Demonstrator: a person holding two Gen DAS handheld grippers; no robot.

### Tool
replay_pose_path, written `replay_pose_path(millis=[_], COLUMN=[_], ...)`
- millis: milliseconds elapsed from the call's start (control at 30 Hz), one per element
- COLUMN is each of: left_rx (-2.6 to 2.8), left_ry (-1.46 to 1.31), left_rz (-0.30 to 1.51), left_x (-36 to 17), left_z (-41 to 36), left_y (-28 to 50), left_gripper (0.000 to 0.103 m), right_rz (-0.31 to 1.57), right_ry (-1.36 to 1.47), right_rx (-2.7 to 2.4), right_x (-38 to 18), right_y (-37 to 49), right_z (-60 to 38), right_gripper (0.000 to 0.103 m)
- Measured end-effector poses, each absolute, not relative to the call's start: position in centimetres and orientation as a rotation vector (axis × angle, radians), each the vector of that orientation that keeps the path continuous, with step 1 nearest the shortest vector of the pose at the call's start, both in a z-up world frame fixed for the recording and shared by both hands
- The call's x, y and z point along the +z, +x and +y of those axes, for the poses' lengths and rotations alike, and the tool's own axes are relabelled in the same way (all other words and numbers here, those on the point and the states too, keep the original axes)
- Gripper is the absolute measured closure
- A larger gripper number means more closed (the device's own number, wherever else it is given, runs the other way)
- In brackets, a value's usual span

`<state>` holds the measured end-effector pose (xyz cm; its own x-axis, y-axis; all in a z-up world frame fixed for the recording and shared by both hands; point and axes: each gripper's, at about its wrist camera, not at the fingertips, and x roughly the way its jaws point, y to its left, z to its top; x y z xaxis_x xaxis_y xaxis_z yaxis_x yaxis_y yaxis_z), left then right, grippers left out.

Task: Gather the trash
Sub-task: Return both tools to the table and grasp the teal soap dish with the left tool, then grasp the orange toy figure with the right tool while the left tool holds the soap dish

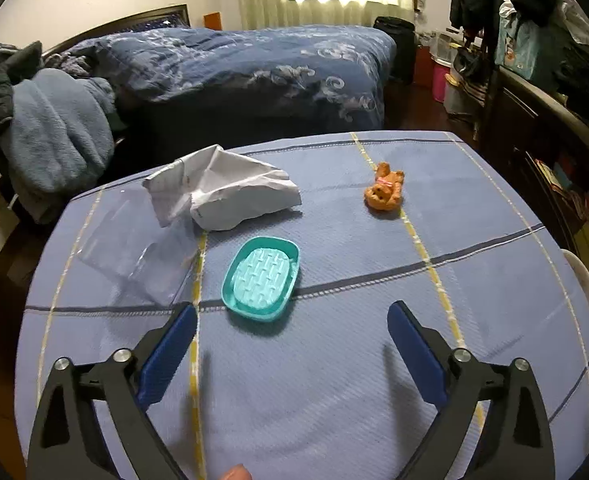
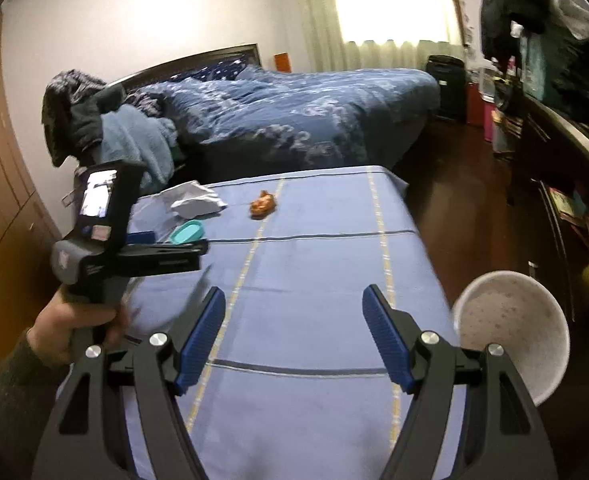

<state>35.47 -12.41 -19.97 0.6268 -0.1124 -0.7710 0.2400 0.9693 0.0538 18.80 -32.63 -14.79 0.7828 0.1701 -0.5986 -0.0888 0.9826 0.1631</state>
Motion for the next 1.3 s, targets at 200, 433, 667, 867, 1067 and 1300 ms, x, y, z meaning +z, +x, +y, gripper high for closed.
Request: replay_pose_path(millis=[200,433,667,867,1067,1300], left_rx=[-0.213,-0.231,-0.188,-0.168,-0.179,-0.181], left_ry=[0.155,0.126,0.154,0.119,0.112,0.089], left_rz=[0.89,0.896,0.877,0.876,0.855,0.841], left_x=[-20.8,-20.8,-20.7,-20.0,-18.2,-17.1], left_z=[-11.9,-11.3,-11.1,-9.4,-7.6,-6.2], left_y=[37.6,39.2,38.9,38.0,36.1,34.8], left_gripper=[0.016,0.045,0.06,0.061,0.061,0.061], right_rz=[0.67,0.707,0.766,0.826,0.878,0.898], right_ry=[0.098,0.125,0.189,0.143,0.172,0.123], right_rx=[0.18,0.172,0.119,0.054,-0.013,-0.077], right_x=[-14.8,-15.1,-15.5,-17.7,-20.5,-22.2], right_y=[20.7,23.9,30.1,36.8,42.4,45.6], right_z=[-30.4,-29.2,-29.0,-26.3,-25.1,-23.6], right_gripper=[0.031,0.031,0.031,0.031,0.031,0.056])
